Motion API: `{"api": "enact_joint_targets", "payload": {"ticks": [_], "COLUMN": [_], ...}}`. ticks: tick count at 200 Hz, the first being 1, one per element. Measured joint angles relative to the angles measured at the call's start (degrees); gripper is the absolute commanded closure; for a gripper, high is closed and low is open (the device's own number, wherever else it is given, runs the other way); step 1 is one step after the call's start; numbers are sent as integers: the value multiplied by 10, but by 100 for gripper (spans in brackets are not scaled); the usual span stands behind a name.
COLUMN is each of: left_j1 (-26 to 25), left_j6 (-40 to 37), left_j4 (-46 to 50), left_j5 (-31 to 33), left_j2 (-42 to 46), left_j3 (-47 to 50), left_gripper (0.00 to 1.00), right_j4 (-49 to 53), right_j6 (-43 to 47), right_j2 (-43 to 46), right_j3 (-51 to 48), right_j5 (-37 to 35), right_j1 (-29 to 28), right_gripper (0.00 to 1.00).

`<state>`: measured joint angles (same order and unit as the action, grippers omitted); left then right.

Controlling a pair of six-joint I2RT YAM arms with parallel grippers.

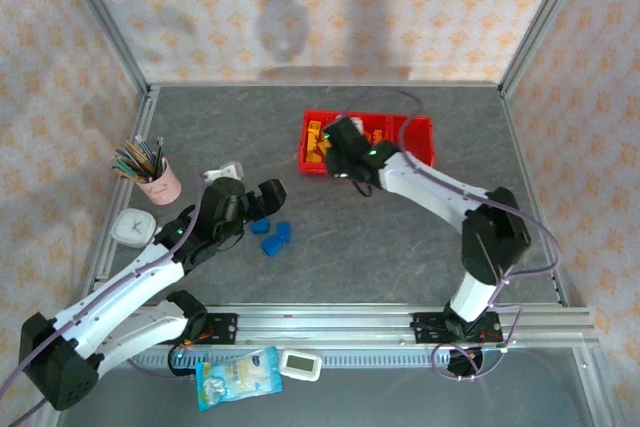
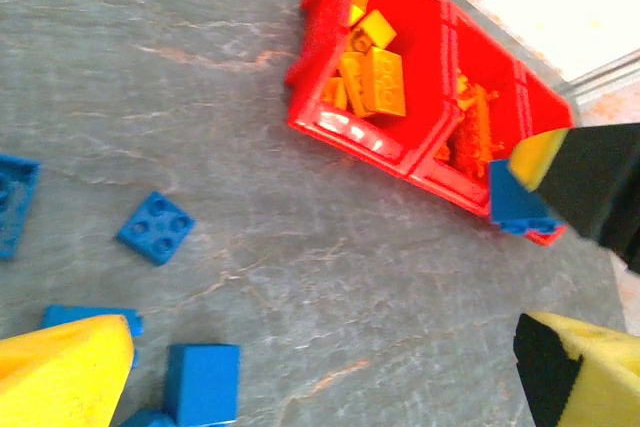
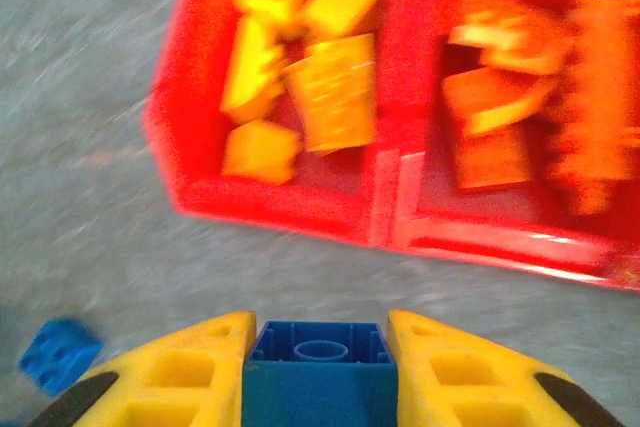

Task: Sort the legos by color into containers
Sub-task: Place the lego in the container.

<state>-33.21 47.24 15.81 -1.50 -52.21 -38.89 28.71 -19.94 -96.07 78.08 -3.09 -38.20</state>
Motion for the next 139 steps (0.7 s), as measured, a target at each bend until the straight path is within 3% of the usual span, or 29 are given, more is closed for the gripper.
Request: {"api": "enact_joint_targets", "payload": {"ticks": [36, 69, 139], "left_j1": [0, 0, -2], "left_j6": [-22, -39, -54], "left_j4": [-41, -80, -137], "left_j5": [-49, -87, -127], "left_j2": [-74, -131, -201], "left_j3": [-35, -67, -101], "left_gripper": [1, 1, 1], "right_j4": [5, -5, -47], "right_j6": [-2, 11, 50], "right_j2": [30, 15, -122], "right_j3": [-30, -30, 1], "right_j5": [-6, -10, -5], "right_j1": [121, 195, 237], "right_gripper": [68, 68, 67]}}
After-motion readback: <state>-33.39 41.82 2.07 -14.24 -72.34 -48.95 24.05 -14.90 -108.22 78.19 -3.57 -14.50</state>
